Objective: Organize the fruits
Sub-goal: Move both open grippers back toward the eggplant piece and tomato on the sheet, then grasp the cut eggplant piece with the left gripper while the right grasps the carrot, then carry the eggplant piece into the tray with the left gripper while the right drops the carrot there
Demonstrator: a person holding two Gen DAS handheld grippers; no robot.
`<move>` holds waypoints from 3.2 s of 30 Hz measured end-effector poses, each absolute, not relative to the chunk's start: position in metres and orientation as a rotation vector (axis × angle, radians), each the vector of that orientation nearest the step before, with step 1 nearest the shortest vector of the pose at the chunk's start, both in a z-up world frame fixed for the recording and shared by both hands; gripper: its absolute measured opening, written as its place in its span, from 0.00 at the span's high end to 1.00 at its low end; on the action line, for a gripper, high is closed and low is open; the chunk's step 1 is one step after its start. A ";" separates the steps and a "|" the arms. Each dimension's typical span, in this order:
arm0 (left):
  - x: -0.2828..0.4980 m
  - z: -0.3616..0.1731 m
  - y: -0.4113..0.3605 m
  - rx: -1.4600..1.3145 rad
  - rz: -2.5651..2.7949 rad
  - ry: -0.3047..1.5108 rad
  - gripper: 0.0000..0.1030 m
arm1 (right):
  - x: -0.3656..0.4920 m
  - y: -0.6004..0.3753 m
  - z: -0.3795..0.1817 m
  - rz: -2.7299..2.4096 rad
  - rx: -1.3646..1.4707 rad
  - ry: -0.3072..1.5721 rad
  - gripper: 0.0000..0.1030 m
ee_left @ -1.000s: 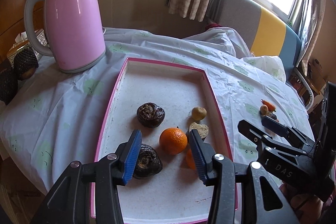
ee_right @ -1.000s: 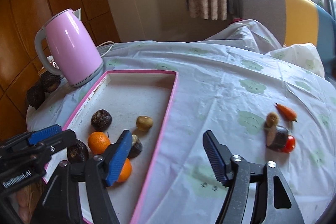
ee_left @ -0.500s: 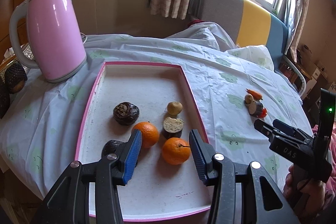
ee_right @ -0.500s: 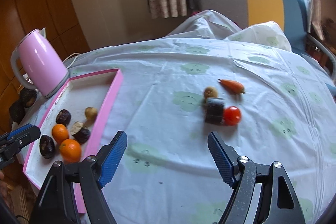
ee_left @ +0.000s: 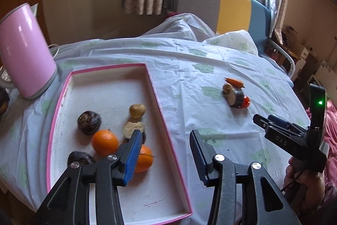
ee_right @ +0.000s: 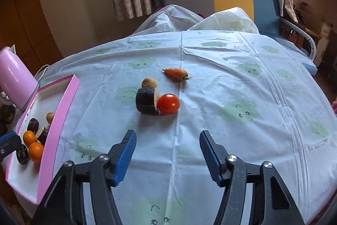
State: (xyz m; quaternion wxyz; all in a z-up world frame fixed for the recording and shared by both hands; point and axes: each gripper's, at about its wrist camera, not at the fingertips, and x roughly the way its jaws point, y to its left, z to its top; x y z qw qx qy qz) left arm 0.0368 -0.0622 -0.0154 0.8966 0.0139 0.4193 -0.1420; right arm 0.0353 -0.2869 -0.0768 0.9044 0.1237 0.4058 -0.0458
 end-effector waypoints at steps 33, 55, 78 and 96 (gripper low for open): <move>0.133 -0.061 -0.231 0.035 -0.514 1.062 0.53 | 0.042 -0.333 -0.102 -0.151 0.255 0.849 0.70; 0.118 -0.070 -0.186 0.040 -0.485 1.016 0.73 | 0.081 -0.336 -0.091 -0.067 0.294 0.812 0.69; 0.142 -0.081 -0.190 -0.034 -0.496 1.034 0.70 | 0.167 -0.327 -0.102 0.031 0.162 0.873 0.76; 0.112 -0.051 -0.163 -0.010 -0.458 0.976 0.72 | 0.111 -0.325 -0.066 -0.011 0.233 0.810 0.76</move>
